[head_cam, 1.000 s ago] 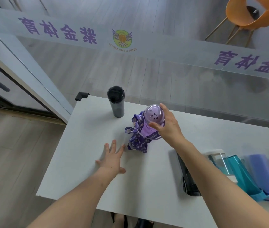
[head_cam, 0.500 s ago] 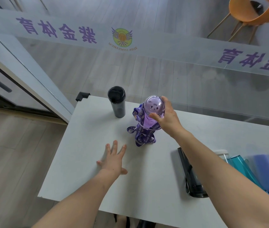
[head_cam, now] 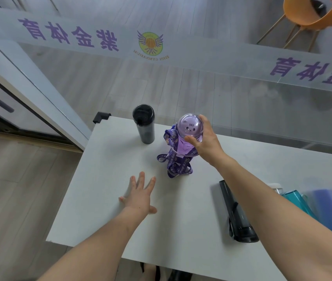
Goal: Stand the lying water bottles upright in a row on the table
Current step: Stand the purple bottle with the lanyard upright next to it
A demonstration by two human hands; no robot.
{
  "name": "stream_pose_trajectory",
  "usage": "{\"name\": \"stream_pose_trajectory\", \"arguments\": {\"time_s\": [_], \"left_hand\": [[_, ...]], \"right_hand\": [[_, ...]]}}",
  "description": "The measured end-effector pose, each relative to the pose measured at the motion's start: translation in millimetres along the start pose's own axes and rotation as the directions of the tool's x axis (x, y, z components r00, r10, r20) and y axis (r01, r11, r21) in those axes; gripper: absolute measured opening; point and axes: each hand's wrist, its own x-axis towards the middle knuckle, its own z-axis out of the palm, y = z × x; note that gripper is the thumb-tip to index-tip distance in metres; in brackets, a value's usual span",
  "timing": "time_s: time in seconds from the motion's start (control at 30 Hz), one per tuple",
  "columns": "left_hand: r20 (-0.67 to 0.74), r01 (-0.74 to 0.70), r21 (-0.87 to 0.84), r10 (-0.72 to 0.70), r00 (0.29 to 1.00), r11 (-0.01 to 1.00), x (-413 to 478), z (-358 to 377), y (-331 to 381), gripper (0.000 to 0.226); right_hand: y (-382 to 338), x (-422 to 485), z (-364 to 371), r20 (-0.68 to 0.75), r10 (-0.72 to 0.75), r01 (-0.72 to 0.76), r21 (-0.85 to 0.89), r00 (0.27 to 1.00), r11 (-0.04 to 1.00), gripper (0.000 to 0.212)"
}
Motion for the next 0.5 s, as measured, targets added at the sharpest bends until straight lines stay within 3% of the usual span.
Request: {"name": "stream_pose_trajectory", "arguments": {"time_s": [0.5], "left_hand": [[0.008,0.003,-0.008,-0.003,1.000,1.000,-0.3,-0.1,1.2,0.121]], "right_hand": [[-4.3,2.6,-2.5,0.041,0.014,-0.012,-0.050,0.999,0.999,0.088]]}}
